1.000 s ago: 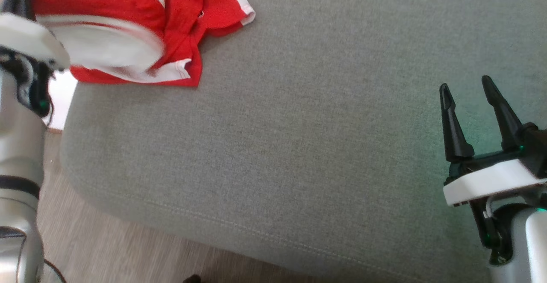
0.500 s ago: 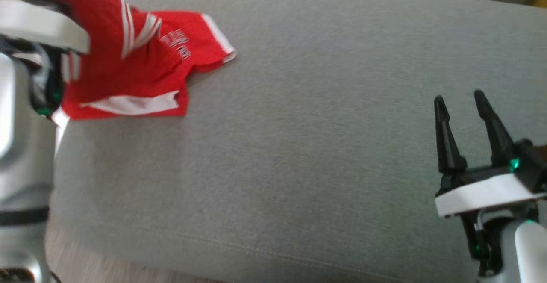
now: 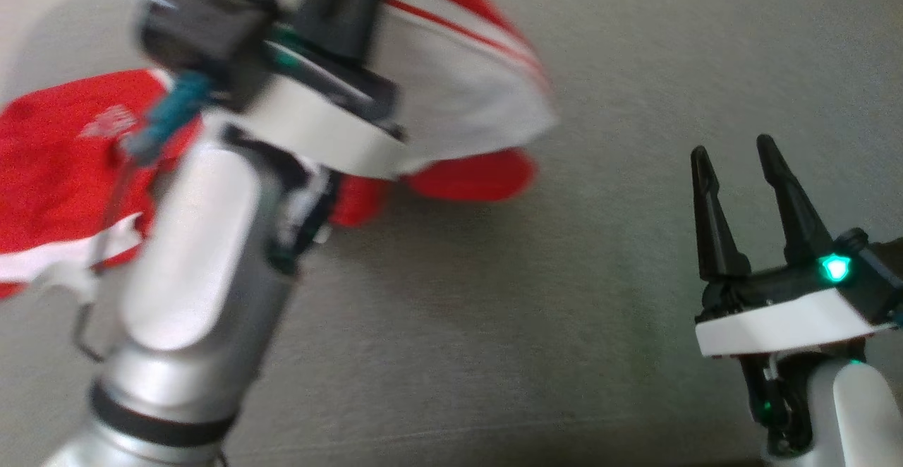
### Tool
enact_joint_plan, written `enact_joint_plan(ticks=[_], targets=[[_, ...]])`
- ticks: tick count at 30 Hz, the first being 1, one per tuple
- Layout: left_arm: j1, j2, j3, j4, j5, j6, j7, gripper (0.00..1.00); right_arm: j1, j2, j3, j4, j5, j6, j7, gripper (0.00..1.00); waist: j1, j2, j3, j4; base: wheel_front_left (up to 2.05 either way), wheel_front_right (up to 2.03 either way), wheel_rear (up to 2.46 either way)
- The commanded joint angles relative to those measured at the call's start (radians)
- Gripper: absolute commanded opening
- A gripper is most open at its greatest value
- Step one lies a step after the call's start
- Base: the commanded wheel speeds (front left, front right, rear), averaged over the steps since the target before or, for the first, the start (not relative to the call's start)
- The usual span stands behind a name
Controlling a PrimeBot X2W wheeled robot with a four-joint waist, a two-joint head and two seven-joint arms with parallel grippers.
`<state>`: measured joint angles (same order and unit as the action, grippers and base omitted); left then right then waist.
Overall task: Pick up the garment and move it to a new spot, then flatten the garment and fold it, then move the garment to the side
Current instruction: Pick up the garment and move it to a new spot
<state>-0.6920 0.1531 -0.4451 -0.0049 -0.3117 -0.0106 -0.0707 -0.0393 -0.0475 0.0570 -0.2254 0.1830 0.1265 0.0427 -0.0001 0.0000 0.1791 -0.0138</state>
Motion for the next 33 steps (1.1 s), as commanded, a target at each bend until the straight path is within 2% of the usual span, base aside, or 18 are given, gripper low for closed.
enact_joint_plan(ticks=[1, 6, 11, 16, 21, 22, 23, 26, 29, 33], targets=[[-0.043, -0.007, 0.007, -0.021, -0.011, -0.010, 0.011, 0.00, -0.047, -0.003, 0.030, -0.036, 0.011, 0.004, -0.014, 1.00, 0.0001, 0.0000, 0.071, -0.115, 0.00, 0.00, 0.00], [-0.055, -0.075, -0.103, 0.055, -0.038, -0.039, 0.015, 0.00, -0.062, -0.003, 0.032, -0.021, 0.037, 0.004, -0.044, 1.00, 0.0001, 0.0000, 0.139, -0.225, 0.00, 0.00, 0.00], [-0.057, -0.095, -0.204, 0.208, -0.072, -0.060, 0.060, 0.00, -0.066, -0.003, 0.031, 0.004, 0.069, 0.004, -0.080, 1.00, 0.0001, 0.0000, 0.198, -0.284, 0.00, 0.00, 0.00], [-0.047, -0.098, -0.262, 0.373, -0.097, -0.077, 0.102, 0.00, -0.078, -0.003, 0.034, 0.037, 0.054, 0.004, -0.101, 1.00, 0.0001, 0.0000, 0.224, -0.294, 0.00, 0.00, 0.00], [-0.020, -0.099, -0.294, 0.427, -0.111, -0.086, 0.069, 0.00, -0.087, -0.003, 0.022, 0.065, 0.048, 0.004, -0.117, 1.00, 0.0001, 0.0000, 0.206, -0.261, 0.00, 0.00, 0.00], [-0.011, -0.100, -0.299, 0.427, -0.113, -0.086, 0.059, 0.45, -0.088, -0.003, 0.021, 0.071, 0.045, 0.004, -0.116, 1.00, 0.0001, 0.0000, 0.197, -0.251, 0.00, 0.00, 0.00], [-0.002, -0.100, -0.302, 0.424, -0.112, -0.083, 0.046, 1.00, -0.089, -0.003, 0.020, 0.075, 0.042, 0.004, -0.115, 1.00, 0.0001, 0.0000, 0.188, -0.240, 0.00, 0.00, 0.00], [0.017, -0.100, -0.307, 0.409, -0.110, -0.076, 0.017, 1.00, -0.088, -0.003, 0.017, 0.081, 0.034, 0.004, -0.111, 1.00, 0.0001, 0.0000, 0.166, -0.214, 0.00, 0.00, 0.00], [0.059, -0.082, -0.287, 0.340, -0.088, -0.031, -0.087, 1.00, -0.080, -0.003, 0.011, 0.087, 0.018, 0.004, -0.094, 1.00, 0.0001, 0.0000, 0.117, -0.157, 0.00, 0.00, 0.00], [0.118, -0.048, -0.232, 0.277, -0.091, 0.034, -0.145, 1.00, -0.067, -0.003, 0.006, 0.084, 0.010, 0.004, -0.071, 1.00, 0.0001, 0.0000, 0.073, -0.100, 0.00, 0.00, 0.00]])
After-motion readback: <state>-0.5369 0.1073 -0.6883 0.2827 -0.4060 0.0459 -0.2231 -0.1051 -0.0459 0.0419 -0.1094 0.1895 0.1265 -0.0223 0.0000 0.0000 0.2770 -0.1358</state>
